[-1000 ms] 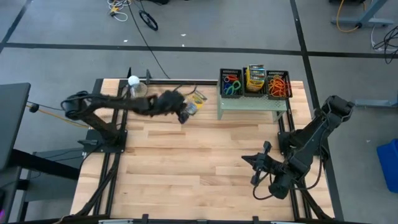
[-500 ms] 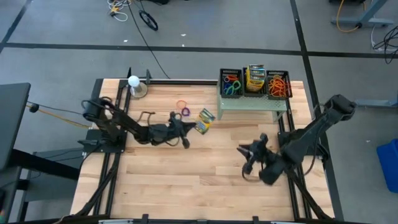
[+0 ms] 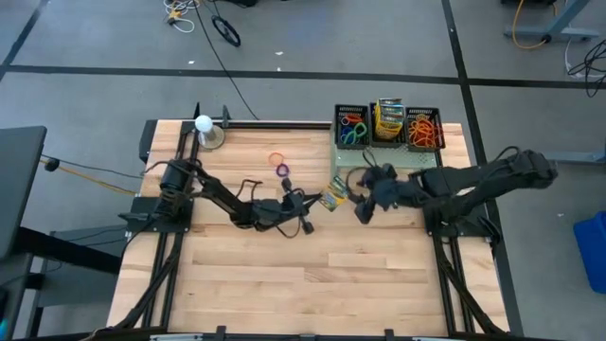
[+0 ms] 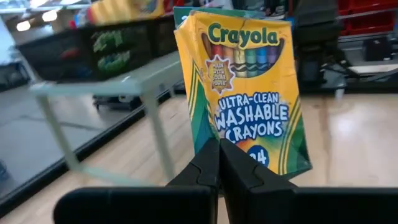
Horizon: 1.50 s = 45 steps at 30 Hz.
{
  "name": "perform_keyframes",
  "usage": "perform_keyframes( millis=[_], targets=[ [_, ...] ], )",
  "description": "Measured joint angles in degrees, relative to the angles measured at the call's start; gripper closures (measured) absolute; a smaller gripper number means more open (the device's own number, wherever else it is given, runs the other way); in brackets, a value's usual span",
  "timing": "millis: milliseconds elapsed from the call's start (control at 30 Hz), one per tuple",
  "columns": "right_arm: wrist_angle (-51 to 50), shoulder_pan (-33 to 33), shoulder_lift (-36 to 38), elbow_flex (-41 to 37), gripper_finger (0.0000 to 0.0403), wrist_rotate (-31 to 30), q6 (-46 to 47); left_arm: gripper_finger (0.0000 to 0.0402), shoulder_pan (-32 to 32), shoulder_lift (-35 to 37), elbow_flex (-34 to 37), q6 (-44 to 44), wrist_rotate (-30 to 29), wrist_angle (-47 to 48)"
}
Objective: Pick & Place Office Desk Supplies
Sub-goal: Put the yellow crayon box into the middle black basket on the shelf
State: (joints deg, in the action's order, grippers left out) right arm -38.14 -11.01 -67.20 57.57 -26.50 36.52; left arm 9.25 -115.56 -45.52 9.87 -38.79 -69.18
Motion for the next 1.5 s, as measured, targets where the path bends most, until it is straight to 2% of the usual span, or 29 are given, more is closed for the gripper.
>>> perform_keyframes(
  millis=[67,267,500,600,800,933,1067,1267,1367,1500],
  targets=[
    [-1.86,1.87,0.00,0.63,0.0143,0.64,-1.34,0.0395,0.47,-0.73,-1.64,1.12,0.20,-0.07],
    [0.71,6.69,-0.69,0.52,0.0142,10.30,-1.85,0.0395,1.00,-0.90,-3.89,2.89,0.32,0.21],
    [4.67,8.37,-5.01,0.46,0.0146,17.13,-2.59,0.0395,1.30,-0.90,-4.59,3.34,0.47,0.48],
    [4.51,8.37,-6.38,0.52,0.0168,17.52,-2.93,0.0395,1.25,-0.90,-4.59,3.22,0.39,0.43],
    [4.50,8.66,-5.59,0.54,0.0248,16.38,-4.23,0.0389,1.28,-0.90,-4.56,2.74,0.02,1.97],
    [4.43,8.66,-4.84,0.56,0.0291,15.78,-6.26,0.0357,1.45,-0.89,-4.56,1.29,-1.59,2.39],
    [4.51,8.64,-4.30,0.56,0.0318,15.78,-8.19,0.0302,2.07,0.92,-4.56,1.18,-2.55,3.63],
    [3.89,8.64,-3.13,0.61,0.0334,15.87,-10.66,0.0221,2.67,7.90,-3.93,-2.13,-3.10,17.06],
    [0.42,9.47,-1.31,2.86,0.0333,15.96,-12.63,0.0197,2.76,11.85,-2.64,-3.77,-0.33,23.81],
    [-9.98,11.60,0.47,11.03,0.0332,14.22,-17.34,0.0193,2.74,15.33,0.65,-6.76,6.48,25.68]
  ],
)
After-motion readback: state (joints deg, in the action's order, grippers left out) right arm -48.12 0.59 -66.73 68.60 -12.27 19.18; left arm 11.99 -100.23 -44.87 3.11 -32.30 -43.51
